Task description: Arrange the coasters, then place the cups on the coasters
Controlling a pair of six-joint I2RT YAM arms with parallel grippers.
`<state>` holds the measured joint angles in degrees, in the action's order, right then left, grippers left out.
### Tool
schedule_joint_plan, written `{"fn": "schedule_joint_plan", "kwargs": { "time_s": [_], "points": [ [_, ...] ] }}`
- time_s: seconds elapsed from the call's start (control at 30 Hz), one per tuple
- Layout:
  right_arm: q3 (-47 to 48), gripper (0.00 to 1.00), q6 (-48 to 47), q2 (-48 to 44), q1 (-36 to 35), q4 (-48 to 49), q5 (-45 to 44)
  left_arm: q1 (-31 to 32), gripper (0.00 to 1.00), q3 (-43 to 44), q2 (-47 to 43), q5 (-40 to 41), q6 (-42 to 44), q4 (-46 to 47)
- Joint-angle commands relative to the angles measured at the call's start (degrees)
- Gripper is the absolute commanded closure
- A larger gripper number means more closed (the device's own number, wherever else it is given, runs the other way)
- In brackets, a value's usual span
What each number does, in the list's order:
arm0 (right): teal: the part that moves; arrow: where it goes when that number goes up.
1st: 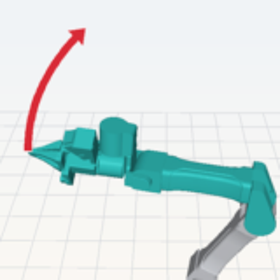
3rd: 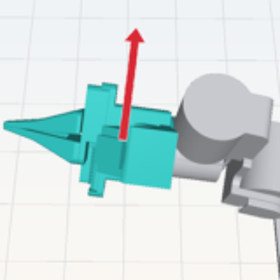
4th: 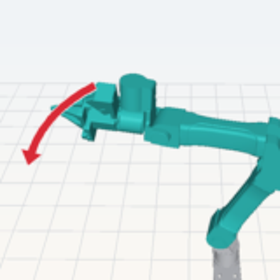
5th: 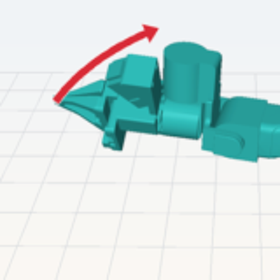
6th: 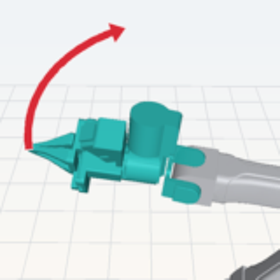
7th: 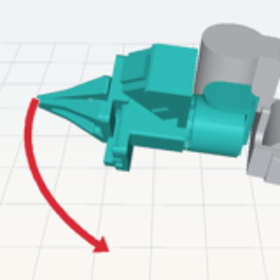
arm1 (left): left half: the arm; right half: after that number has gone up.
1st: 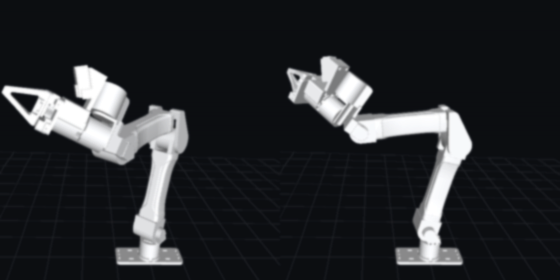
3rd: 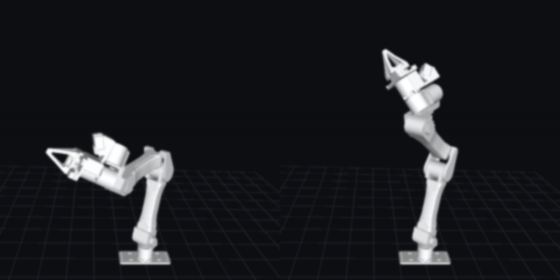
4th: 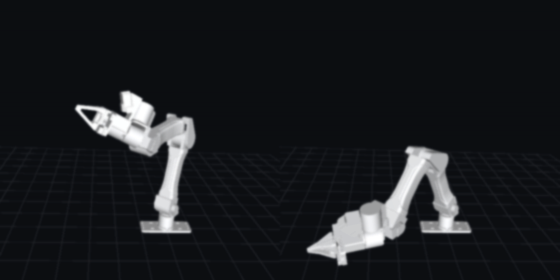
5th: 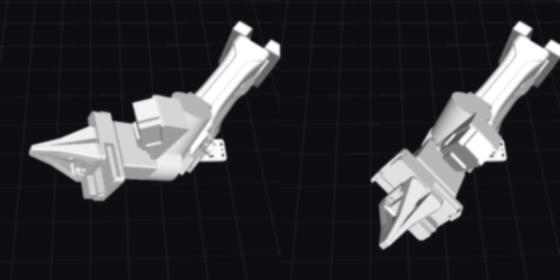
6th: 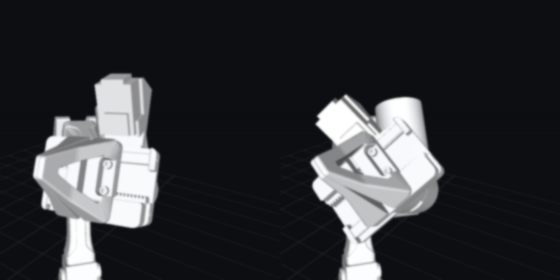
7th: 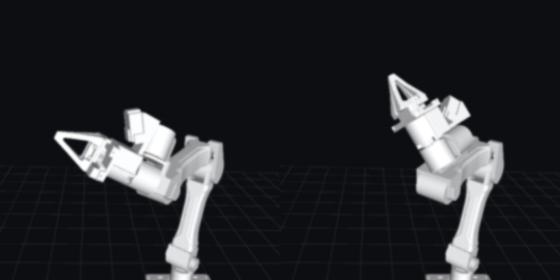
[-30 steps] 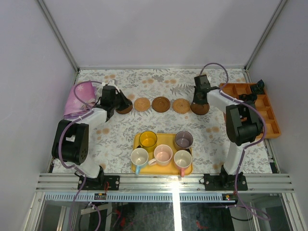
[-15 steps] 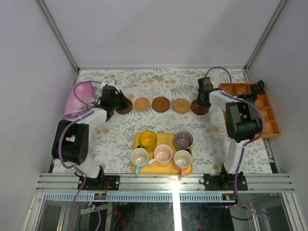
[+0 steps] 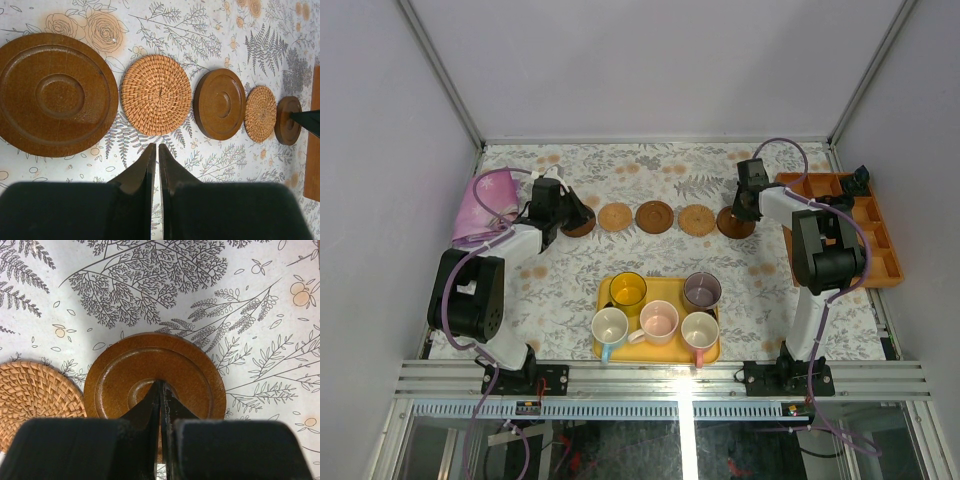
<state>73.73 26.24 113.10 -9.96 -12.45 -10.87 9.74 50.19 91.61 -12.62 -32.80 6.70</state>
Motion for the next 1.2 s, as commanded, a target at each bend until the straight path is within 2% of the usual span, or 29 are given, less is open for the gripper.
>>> {"fn": "schedule_joint_plan", "kwargs": {
  "time_s": [0.0,0.53,1.17],
  "points": [
    [0.03,1.00,1.17,0.31,0.67,-1.44,-1.77,0.37,0.96,-0.07,0.14,0.07,0.12,2.27],
    [-0.32,1.00,1.52,-1.13,0.76,-1.13,-4.34,0.40,0.95,-0.59,0.63,-0.49,0.10,2.28],
    [0.53,1.00,0.90,-0.85,0.78,0.88,-2.29,0.37,0.95,-0.98,1.22,-0.53,0.45,2.38]
  ]
}}
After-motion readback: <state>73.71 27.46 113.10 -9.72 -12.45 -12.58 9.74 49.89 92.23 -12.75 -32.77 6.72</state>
